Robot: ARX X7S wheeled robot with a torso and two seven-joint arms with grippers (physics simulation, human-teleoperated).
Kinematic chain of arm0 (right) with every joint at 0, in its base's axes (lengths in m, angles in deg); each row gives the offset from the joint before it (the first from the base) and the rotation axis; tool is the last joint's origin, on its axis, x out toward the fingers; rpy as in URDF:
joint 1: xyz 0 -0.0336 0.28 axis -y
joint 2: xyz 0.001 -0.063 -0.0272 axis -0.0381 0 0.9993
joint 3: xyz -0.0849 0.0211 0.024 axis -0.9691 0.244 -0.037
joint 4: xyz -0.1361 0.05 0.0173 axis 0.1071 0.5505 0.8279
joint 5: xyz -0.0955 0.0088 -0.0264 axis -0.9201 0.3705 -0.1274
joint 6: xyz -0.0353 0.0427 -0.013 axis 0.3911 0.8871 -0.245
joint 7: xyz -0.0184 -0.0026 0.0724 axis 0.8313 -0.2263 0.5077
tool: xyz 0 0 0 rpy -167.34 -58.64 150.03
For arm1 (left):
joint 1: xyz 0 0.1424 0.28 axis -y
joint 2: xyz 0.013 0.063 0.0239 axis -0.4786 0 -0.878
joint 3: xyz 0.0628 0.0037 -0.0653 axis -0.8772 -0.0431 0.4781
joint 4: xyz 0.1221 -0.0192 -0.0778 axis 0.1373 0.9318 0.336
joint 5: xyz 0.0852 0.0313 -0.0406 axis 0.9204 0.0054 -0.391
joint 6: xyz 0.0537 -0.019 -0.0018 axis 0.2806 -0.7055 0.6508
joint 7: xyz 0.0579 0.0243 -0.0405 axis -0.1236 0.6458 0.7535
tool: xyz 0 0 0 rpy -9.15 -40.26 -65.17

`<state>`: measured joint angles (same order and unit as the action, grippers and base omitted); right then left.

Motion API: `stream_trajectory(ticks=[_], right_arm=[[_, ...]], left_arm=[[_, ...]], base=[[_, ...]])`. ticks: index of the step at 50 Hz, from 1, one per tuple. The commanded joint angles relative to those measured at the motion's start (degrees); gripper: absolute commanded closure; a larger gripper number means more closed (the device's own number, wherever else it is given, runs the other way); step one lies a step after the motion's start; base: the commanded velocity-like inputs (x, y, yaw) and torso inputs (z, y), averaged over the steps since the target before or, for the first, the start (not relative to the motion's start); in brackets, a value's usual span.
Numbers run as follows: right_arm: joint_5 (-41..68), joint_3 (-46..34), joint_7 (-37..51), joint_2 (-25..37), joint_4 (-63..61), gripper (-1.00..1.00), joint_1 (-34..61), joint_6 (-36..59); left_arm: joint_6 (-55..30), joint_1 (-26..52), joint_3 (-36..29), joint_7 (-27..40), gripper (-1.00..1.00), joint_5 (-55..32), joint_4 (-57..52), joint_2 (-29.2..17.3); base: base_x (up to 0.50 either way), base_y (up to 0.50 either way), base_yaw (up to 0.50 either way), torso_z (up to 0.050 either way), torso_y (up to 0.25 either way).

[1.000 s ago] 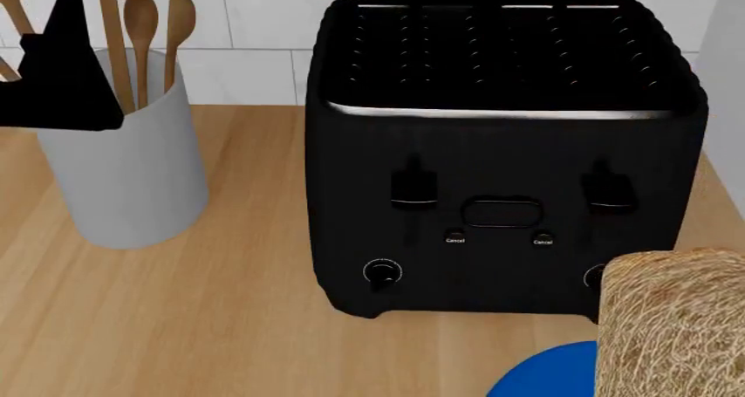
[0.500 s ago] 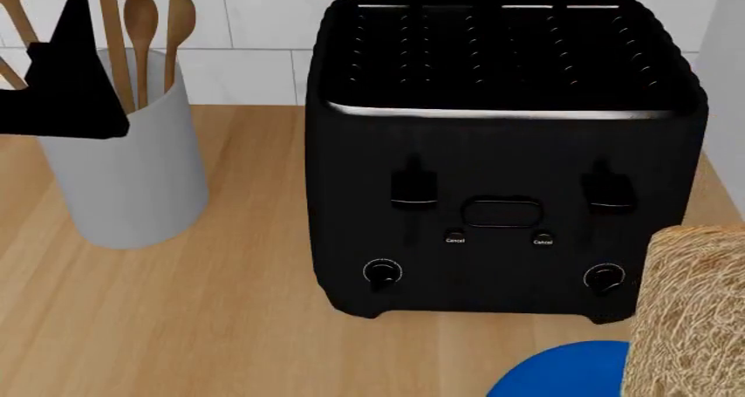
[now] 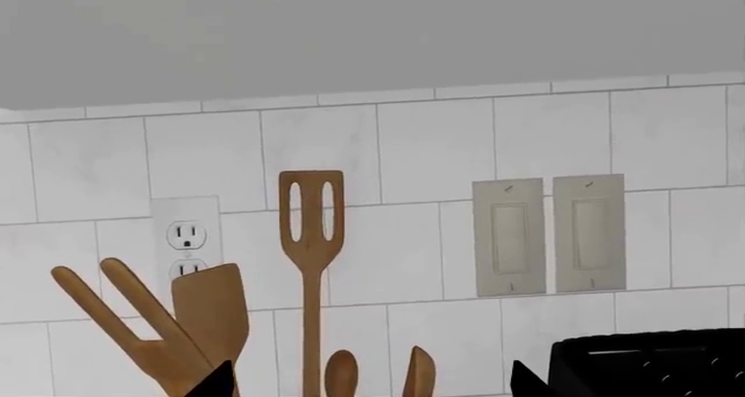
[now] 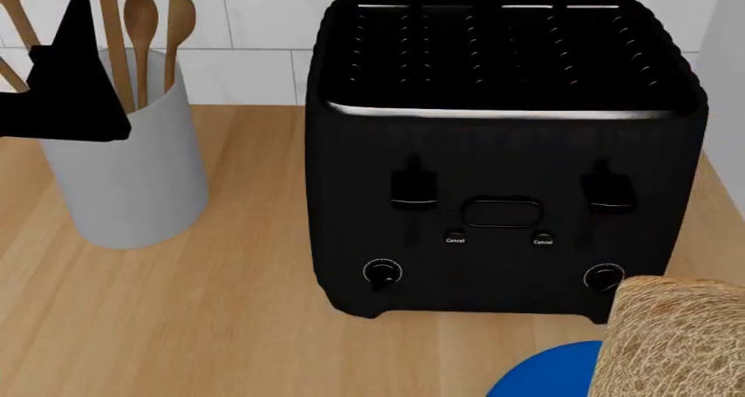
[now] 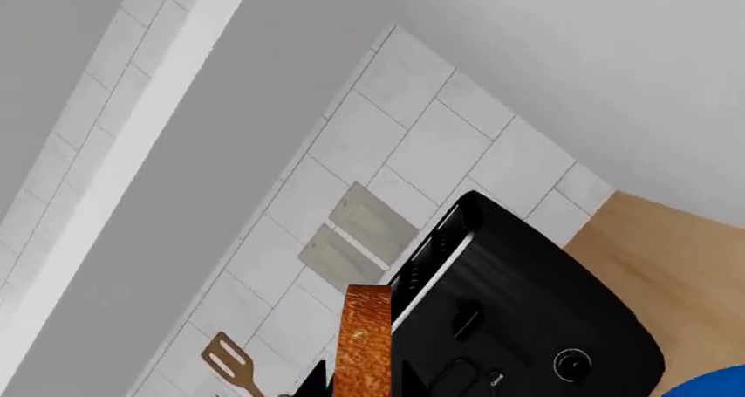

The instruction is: Place the toasted item on a plate.

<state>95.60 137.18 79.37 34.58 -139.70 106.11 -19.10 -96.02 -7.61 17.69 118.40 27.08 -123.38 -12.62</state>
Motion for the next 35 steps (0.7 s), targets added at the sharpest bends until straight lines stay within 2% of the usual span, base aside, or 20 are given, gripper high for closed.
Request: stream_trajectory(ticks=[1, 16, 35], right_arm=[[-3.3, 0.9, -3.1, -6.3, 2.9, 1.0, -3.2, 7.5], [-7.2, 1.9, -6.3, -10.6, 7.3, 1.0, -5.4, 15.5], [-9.1, 6.3, -7.9, -11.3, 8.9, 1.0, -9.5, 18.2]], left_arm=[[0.3, 0.1, -0.2, 0.3, -1.0, -0.3, 0.2, -0.2], [0.7, -0.1, -0.8, 0.7, -1.0, -0.6, 0.4, -0.4], [1.6, -0.6, -1.1, 0.9, -1.0, -1.0, 0.8, -0.8]], base=[[0.0, 0.0, 0.0, 0.0, 0.0], [0.0, 0.0, 0.0, 0.0, 0.0], [0.0, 0.0, 0.0, 0.0, 0.0]])
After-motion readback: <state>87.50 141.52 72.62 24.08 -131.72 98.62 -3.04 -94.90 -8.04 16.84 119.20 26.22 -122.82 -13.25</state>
